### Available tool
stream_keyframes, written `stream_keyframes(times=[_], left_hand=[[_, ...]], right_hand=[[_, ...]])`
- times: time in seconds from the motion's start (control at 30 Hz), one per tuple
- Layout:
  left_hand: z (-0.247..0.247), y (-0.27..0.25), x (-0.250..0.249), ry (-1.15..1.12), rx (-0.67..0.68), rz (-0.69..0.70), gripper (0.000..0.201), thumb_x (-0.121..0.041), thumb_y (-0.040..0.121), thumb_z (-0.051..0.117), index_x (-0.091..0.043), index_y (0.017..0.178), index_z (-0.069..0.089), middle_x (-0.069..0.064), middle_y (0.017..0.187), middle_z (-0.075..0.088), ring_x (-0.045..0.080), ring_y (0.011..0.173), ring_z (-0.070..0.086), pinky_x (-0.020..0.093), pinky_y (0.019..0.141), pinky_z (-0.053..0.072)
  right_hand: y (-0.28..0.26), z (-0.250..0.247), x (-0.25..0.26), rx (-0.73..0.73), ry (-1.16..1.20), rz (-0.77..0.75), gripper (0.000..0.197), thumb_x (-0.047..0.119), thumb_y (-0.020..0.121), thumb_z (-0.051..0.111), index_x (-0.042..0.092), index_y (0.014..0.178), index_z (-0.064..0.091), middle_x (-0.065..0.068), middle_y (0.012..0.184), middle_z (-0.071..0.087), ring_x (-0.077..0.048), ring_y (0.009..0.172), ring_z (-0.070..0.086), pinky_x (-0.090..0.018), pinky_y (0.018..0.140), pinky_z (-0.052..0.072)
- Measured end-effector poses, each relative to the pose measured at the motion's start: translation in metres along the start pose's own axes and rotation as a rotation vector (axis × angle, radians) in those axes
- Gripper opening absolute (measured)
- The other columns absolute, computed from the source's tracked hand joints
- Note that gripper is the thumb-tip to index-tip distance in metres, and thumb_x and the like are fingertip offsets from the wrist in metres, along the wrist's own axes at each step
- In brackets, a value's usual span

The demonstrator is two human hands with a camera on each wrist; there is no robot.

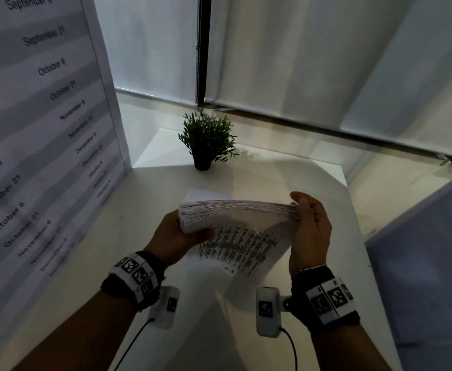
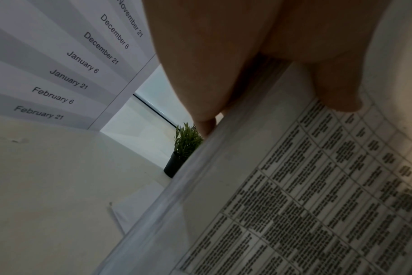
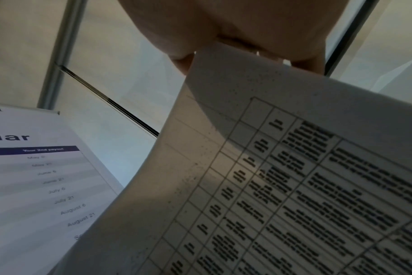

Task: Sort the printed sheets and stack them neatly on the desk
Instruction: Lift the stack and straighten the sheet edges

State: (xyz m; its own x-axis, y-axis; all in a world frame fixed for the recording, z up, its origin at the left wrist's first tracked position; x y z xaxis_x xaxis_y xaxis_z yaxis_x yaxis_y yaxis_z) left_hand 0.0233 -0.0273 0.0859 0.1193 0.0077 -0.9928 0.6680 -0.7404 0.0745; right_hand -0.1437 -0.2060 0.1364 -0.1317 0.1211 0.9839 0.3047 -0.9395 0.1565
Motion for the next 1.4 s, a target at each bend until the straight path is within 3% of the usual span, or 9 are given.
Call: stream_keyframes(times=[0.23,0.37,0.67,0.83,0.93,1.07,1.2,1.3,1.4], left_hand=[[-0.002,0.004,0.0,-0.003,0.029,0.005,0.048,-0.005,0.071,0.082,-0.028,0.11,0.068,-0.021,0.102,0.073,-0.002,0.095,0.068,0.013,0.075,0.054],[-0.002,0.005,-0.002,0.015,0.065,0.012,0.054,-0.009,0.069,0.085,-0.029,0.115,0.066,-0.021,0.107,0.071,-0.002,0.099,0.067,0.013,0.08,0.054],[-0.003,0.009,0.0,0.042,0.072,0.018,0.051,-0.01,0.072,0.083,-0.039,0.11,0.065,-0.024,0.108,0.07,-0.005,0.101,0.065,0.01,0.082,0.052],[-0.001,0.013,0.006,0.012,0.046,-0.001,0.045,-0.008,0.078,0.078,-0.035,0.111,0.065,-0.023,0.105,0.072,-0.002,0.099,0.067,0.012,0.077,0.053],[0.0,0.015,0.004,0.048,0.062,0.026,0.044,-0.011,0.079,0.078,-0.03,0.116,0.065,-0.024,0.111,0.069,-0.004,0.1,0.066,0.01,0.079,0.051],[-0.002,0.019,0.006,0.059,0.06,0.017,0.042,-0.02,0.079,0.078,-0.031,0.117,0.067,-0.014,0.113,0.072,0.004,0.105,0.067,0.023,0.089,0.054],[-0.002,0.019,0.006,0.05,0.026,-0.009,0.034,-0.02,0.081,0.076,-0.037,0.11,0.069,-0.013,0.109,0.073,0.005,0.103,0.068,0.033,0.094,0.054],[0.0,0.018,0.004,0.01,-0.02,-0.057,0.031,-0.021,0.08,0.075,-0.047,0.096,0.073,-0.012,0.104,0.075,0.008,0.1,0.069,0.041,0.096,0.053],[0.002,0.013,-0.003,-0.048,-0.085,-0.059,0.022,-0.046,0.072,0.078,-0.045,0.093,0.074,-0.008,0.1,0.076,0.014,0.099,0.071,0.046,0.094,0.053]], right_hand=[[-0.004,-0.003,-0.001,0.079,-0.076,-0.053,0.017,0.02,0.098,0.053,0.022,0.11,0.065,0.002,0.111,0.068,-0.009,0.104,0.062,-0.021,0.086,0.047],[0.004,-0.002,-0.002,0.004,0.009,0.079,0.021,0.028,0.093,0.06,0.03,0.114,0.063,-0.002,0.111,0.068,-0.014,0.099,0.06,-0.022,0.076,0.045],[0.027,0.008,0.004,-0.073,0.094,0.296,0.024,0.031,0.092,0.055,0.022,0.086,0.077,0.016,0.077,0.072,-0.017,0.086,0.062,-0.031,0.072,0.046],[0.01,0.004,-0.003,-0.009,0.222,0.312,0.042,0.049,0.101,0.03,0.029,0.104,0.067,0.018,0.096,0.073,-0.001,0.099,0.066,-0.021,0.085,0.05],[0.004,-0.004,-0.021,0.044,0.176,0.241,0.05,0.061,0.097,0.02,0.038,0.115,0.061,0.024,0.113,0.067,0.004,0.114,0.057,-0.027,0.101,0.039],[0.002,-0.007,-0.024,0.215,0.136,0.172,0.052,0.065,0.082,0.05,0.033,0.123,0.055,0.02,0.112,0.068,0.006,0.101,0.063,-0.018,0.081,0.051],[0.007,-0.009,-0.031,0.317,-0.098,0.105,0.088,0.019,0.063,0.091,0.023,0.137,0.044,0.006,0.125,0.062,-0.005,0.108,0.063,-0.022,0.084,0.056],[0.007,-0.006,-0.029,0.292,-0.185,0.103,0.057,0.006,0.061,0.089,0.021,0.111,0.064,0.012,0.099,0.071,0.001,0.087,0.067,-0.011,0.07,0.053],[0.0,-0.007,-0.019,0.27,-0.105,0.058,0.035,-0.001,0.068,0.083,0.015,0.096,0.071,0.016,0.08,0.075,0.002,0.076,0.069,-0.01,0.064,0.052]])
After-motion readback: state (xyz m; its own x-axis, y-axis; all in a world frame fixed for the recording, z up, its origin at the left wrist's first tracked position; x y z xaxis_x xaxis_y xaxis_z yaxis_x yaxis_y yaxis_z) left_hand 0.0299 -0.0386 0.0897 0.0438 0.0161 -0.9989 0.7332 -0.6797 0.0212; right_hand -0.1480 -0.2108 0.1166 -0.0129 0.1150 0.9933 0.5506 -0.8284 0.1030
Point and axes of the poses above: each hand's wrist, its own y-axis towards the middle knuckle, its own z-axis out of the palm, x = y × z, the point moved 1 cm from there along y, towards the middle knuckle
